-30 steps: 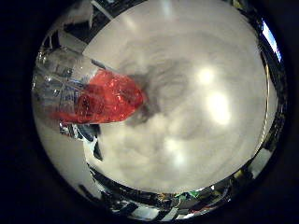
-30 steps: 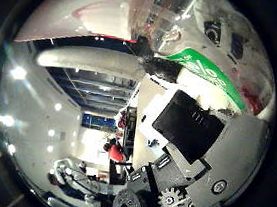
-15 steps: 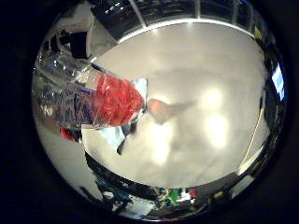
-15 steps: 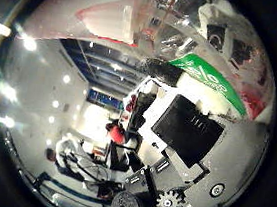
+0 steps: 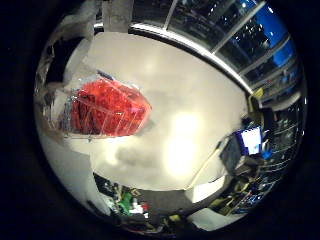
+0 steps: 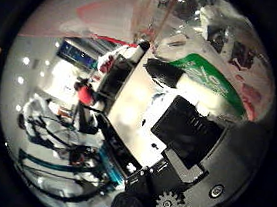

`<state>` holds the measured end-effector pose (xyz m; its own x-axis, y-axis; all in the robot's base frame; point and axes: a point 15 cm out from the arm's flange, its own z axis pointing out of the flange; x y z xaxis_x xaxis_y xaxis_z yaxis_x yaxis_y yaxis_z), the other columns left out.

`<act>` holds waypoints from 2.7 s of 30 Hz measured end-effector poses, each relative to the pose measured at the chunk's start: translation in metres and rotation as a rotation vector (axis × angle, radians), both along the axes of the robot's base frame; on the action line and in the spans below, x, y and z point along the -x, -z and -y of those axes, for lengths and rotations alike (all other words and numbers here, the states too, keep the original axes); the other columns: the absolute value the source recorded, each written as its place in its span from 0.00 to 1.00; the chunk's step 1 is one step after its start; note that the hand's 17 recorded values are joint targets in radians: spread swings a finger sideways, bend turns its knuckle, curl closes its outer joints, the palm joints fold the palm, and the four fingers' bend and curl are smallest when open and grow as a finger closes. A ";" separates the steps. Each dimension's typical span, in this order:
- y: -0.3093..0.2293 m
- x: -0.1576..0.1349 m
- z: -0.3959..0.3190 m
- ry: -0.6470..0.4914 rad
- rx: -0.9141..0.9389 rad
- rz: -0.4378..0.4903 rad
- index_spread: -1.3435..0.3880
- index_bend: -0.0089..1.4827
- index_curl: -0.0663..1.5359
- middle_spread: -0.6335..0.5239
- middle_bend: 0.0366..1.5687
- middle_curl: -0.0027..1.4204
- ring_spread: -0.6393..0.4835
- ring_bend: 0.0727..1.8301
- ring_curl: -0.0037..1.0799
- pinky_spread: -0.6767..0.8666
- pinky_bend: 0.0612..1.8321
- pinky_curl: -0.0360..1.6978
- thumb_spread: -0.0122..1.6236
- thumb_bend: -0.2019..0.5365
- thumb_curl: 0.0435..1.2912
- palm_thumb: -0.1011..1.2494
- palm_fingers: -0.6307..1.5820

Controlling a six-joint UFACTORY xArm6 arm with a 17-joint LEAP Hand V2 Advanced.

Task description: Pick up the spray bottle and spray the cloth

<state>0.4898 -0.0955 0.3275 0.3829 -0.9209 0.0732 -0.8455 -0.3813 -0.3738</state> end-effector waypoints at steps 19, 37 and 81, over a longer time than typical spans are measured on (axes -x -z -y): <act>0.048 0.001 -0.082 -0.224 0.521 0.083 0.67 0.84 0.50 0.48 0.90 0.47 0.39 0.75 0.72 0.35 0.55 0.87 0.57 0.25 0.54 0.84 0.80; 0.078 0.004 -0.110 -0.277 0.605 0.077 0.67 0.84 0.50 0.48 0.89 0.47 0.39 0.74 0.72 0.35 0.54 0.89 0.57 0.25 0.55 0.83 0.80; -0.001 0.061 -0.387 -0.200 -0.372 0.163 0.67 0.84 0.50 0.47 0.89 0.47 0.38 0.74 0.73 0.35 0.53 0.90 0.57 0.25 0.57 0.80 0.80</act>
<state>0.4288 0.2913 0.3289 0.5672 -0.8048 -0.1747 -0.6875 -0.3460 -0.6385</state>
